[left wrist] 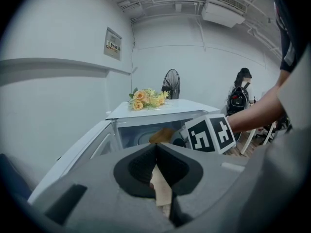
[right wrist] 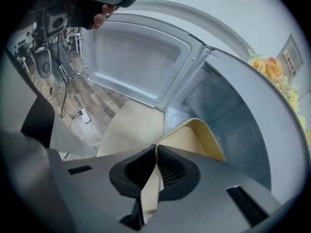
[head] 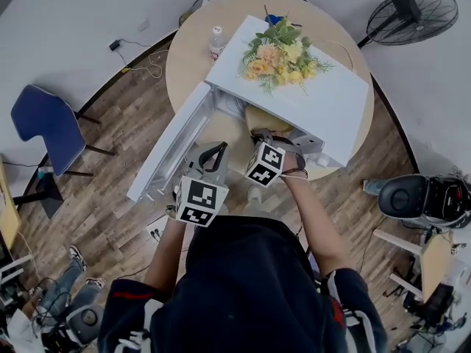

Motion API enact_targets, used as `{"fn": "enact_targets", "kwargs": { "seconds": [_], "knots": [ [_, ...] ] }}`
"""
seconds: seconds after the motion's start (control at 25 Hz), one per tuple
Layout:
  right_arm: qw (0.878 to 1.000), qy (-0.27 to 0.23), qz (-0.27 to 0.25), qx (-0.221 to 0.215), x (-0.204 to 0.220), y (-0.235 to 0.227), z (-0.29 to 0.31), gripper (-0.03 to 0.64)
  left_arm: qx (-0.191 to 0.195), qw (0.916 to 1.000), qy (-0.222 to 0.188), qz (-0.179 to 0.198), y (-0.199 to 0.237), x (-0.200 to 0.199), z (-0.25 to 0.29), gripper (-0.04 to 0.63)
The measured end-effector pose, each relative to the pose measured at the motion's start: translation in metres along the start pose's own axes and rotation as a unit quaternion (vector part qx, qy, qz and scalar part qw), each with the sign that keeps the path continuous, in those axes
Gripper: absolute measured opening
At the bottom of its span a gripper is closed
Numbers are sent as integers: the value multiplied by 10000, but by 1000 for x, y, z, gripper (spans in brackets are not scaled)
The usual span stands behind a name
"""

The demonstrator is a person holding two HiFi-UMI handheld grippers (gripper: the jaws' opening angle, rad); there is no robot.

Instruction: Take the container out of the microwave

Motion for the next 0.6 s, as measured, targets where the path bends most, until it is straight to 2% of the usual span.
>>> {"fn": "enact_targets", "kwargs": {
  "seconds": [0.4,0.6],
  "knots": [
    [9994,-164,153,-278,-7,16,-29,20,-52,10000,3,-21,-4,-1,1,12],
    [9993,-204,39,-306,-8,26,-41,20,-62,10000,-70,13,-7,-3,1,12]
  ]
}}
Point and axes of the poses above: the fingertips, and each gripper's own axes: z forward along the fingers, y to its left, x out of its underside, the point moved 10 cm from there along -z, backward along the fingers, and after that the axes turned 3 degrees about x, right-handed, at the moved point
